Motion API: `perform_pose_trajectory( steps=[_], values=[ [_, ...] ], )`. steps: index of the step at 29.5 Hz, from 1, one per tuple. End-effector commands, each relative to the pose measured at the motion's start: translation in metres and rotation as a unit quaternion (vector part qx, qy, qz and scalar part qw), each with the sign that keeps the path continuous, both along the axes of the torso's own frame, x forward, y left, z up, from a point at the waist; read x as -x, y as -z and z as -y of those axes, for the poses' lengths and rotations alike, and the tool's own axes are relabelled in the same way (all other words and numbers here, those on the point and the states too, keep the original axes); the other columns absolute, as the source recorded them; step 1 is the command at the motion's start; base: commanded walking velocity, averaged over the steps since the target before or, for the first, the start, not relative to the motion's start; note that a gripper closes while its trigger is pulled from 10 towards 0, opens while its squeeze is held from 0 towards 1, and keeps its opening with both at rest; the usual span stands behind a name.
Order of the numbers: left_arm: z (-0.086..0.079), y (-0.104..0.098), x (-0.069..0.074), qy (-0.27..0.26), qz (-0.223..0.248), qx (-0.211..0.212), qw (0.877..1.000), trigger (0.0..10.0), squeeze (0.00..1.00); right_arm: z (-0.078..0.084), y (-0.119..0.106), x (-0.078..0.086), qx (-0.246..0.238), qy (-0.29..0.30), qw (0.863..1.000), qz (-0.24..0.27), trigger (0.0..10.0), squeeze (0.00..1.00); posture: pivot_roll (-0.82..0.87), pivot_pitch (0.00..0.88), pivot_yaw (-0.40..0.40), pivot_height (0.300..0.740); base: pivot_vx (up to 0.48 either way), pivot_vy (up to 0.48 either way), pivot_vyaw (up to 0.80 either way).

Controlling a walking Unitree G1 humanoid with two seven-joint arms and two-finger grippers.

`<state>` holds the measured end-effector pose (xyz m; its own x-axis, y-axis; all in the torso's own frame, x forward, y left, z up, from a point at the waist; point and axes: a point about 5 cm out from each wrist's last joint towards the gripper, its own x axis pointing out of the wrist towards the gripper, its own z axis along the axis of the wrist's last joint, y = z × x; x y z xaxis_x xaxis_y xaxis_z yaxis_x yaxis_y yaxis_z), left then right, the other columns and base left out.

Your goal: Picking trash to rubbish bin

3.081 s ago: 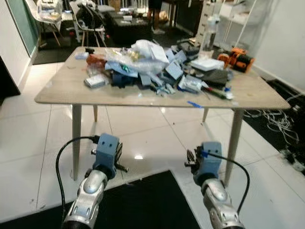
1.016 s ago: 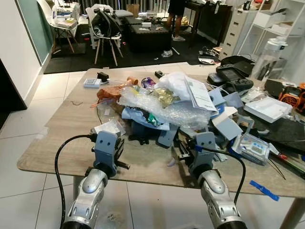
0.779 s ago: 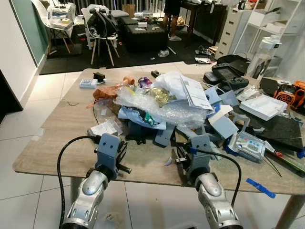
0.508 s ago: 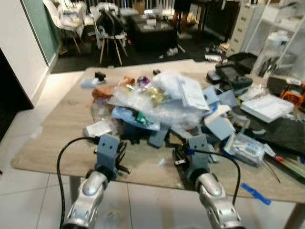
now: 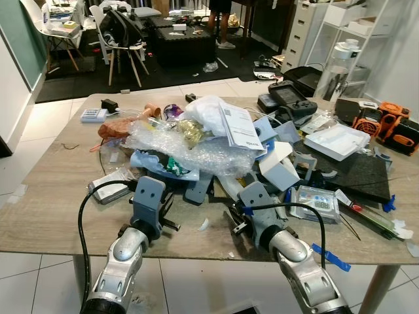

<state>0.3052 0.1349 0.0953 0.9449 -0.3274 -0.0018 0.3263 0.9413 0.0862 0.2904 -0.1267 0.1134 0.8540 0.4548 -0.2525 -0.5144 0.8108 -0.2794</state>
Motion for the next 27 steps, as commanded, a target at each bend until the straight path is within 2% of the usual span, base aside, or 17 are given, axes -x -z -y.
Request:
perform_pose_trajectory(
  steps=[1,5,10,11,15,18,23,27],
  values=[
    [-0.004,0.000,-0.001,0.000,0.001,-0.005,1.000,10.0,0.00,-0.002,-0.005,0.002,0.007,-0.016,1.000,-0.019,10.0,1.00,-0.05,0.054,0.013,0.740,0.000,0.000,0.00],
    [-0.004,-0.002,-0.001,0.014,0.005,-0.001,1.000,10.0,0.00,0.008,-0.007,0.006,0.065,-0.024,0.996,-0.054,10.0,1.00,-0.05,0.057,0.015,0.740,0.000,0.000,0.00],
    [0.000,-0.002,0.000,0.034,0.004,-0.003,0.999,10.0,0.00,0.010,-0.006,0.012,0.045,0.028,0.993,-0.102,10.0,1.00,-0.05,0.060,0.015,0.740,0.000,0.000,0.00],
    [0.000,-0.002,0.000,0.034,0.004,-0.003,0.999,10.0,0.00,0.010,-0.006,0.012,0.045,0.028,0.993,-0.102,10.0,1.00,-0.05,0.060,0.015,0.740,0.000,0.000,0.00],
    [0.000,-0.003,0.001,0.039,0.006,-0.003,0.999,10.0,0.00,0.021,-0.011,0.012,0.047,0.103,0.990,-0.087,10.0,1.00,-0.06,0.062,0.018,0.740,0.000,0.000,0.00],
    [0.001,-0.003,0.001,0.040,0.007,-0.002,0.999,10.0,0.00,0.023,-0.013,0.013,0.046,0.119,0.988,-0.082,10.0,1.00,-0.06,0.062,0.021,0.740,0.000,0.000,0.00],
    [0.002,-0.003,0.000,0.046,0.008,-0.001,0.999,10.0,0.00,0.032,-0.021,0.011,0.026,0.177,0.983,-0.043,10.0,1.00,-0.06,0.065,0.028,0.740,0.000,0.000,0.00],
    [0.003,-0.004,0.000,0.050,0.008,-0.002,0.999,10.0,0.00,0.038,-0.021,0.010,0.029,0.196,0.979,-0.045,10.0,1.00,-0.07,0.066,0.031,0.740,0.000,0.000,0.00]
  ],
)
